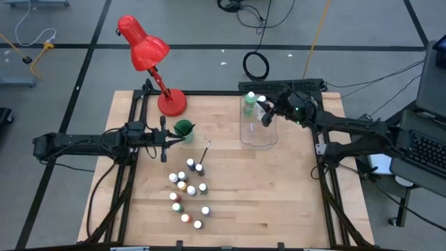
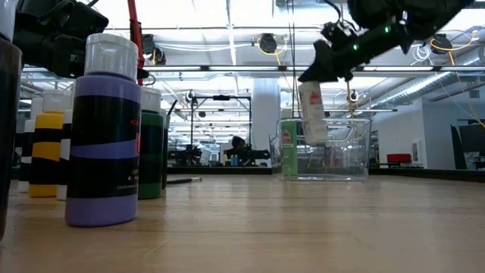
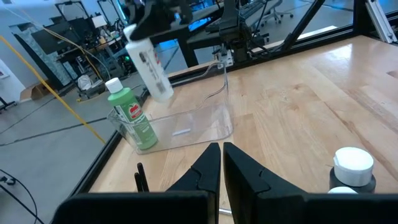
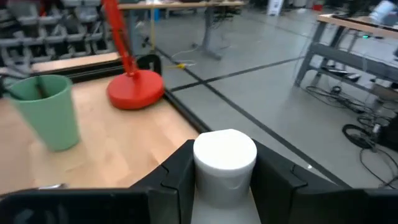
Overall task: Pick & Place Paint Supplies
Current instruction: Put the large white paint bottle into the transparent bin
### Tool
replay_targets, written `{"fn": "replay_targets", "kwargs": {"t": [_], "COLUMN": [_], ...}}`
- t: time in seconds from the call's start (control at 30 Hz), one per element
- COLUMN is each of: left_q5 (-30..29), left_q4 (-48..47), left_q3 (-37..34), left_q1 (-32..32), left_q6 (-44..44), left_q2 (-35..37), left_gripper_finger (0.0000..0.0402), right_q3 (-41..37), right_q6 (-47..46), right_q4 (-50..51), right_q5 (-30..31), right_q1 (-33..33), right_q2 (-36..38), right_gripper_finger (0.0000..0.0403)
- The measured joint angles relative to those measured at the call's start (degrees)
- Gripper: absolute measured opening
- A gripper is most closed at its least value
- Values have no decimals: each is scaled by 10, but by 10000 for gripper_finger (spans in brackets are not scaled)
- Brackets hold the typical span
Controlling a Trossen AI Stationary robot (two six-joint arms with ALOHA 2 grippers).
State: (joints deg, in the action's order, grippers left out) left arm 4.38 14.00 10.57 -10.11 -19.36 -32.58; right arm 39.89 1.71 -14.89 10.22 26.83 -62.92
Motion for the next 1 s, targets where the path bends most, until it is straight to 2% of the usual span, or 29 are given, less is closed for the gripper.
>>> {"fn": "replay_targets", "kwargs": {"t": [0.23,0.4,0.7,1.0], "left_q5": [0,0,1,1], "left_q4": [10,10,13,13], "left_q3": [0,0,0,0], "left_q1": [0,0,0,0], "left_q6": [0,0,-2,-4], "left_q2": [0,0,0,0], "left_gripper_finger": [24,24,24,24], "right_q3": [-105,-144,-140,-114], "right_q6": [-16,-28,-36,-38], "right_q4": [-184,-235,-350,-377], "right_q5": [2,3,-1,0], "right_q1": [41,63,88,96], "right_q2": [0,-8,-108,-190], "right_gripper_finger": [110,110,110,113]}}
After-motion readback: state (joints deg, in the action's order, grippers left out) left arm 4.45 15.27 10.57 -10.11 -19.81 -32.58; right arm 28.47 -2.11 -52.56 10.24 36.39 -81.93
